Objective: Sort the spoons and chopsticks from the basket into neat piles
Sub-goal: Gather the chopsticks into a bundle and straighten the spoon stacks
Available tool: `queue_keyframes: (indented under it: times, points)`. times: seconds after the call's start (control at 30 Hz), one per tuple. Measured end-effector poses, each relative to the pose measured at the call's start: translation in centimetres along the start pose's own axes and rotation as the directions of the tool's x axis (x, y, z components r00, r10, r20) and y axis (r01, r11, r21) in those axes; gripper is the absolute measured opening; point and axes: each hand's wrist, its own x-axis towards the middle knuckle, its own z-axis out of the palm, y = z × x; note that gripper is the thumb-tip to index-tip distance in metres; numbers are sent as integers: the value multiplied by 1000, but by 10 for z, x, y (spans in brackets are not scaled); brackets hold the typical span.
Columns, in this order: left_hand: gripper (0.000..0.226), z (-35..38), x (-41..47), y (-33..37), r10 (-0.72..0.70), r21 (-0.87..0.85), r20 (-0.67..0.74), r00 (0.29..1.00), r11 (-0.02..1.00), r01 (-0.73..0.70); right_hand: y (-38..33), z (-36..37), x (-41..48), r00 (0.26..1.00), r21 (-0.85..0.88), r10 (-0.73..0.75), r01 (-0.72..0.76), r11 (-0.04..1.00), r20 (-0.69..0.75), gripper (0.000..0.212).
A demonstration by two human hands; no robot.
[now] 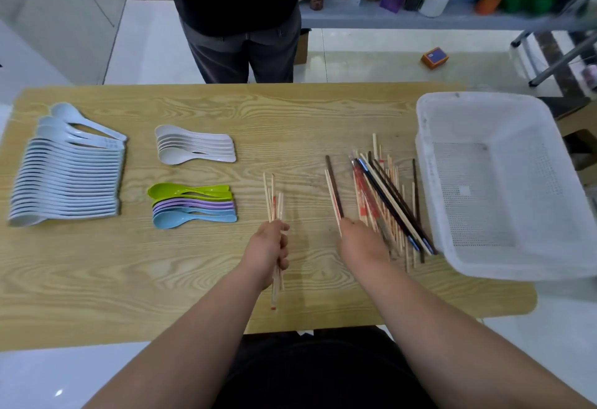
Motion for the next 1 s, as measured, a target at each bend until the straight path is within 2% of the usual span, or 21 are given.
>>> queue_keyframes:
  times: [0.1,0.2,0.33,0.47,0.57,0.73,0.83,0.93,1.0]
  points:
    - [15,-14,-2,6,-14,-50,26,1000,999,15,-9,1,-1,998,0,55,-55,998,-11,37]
    - [17,-26,-5,10,28,-96,123,992,995,-16,-19,-4,-2,990,26,142,-142,990,-1,35]
    - [16,-37,-10,15,82,-57,201,976,996,-72,-34,-11,-13,969,242,238,-247,938,64,29]
    - [13,-37,-11,21,95,-41,174,980,995,-89,-67,-21,-36,986,622,155,-164,766,69,24]
    - [13,-28,-7,23,114,-8,159,981,993,-114,-87,-26,-49,996,738,20,-78,671,87,20]
    - [15,-7,-6,23,109,-122,227,968,989,-83,-78,-29,-52,993,734,32,-107,670,115,16]
    - [17,5,0,19,146,-51,187,971,989,-139,-56,-27,-45,989,682,33,-121,721,141,12]
    - [20,14,7,11,134,-29,151,979,991,-131,-13,-27,-30,983,472,176,-133,872,-48,19]
    - [20,17,13,4,120,-25,139,983,993,-118,23,-26,-17,956,366,247,-176,914,-158,33]
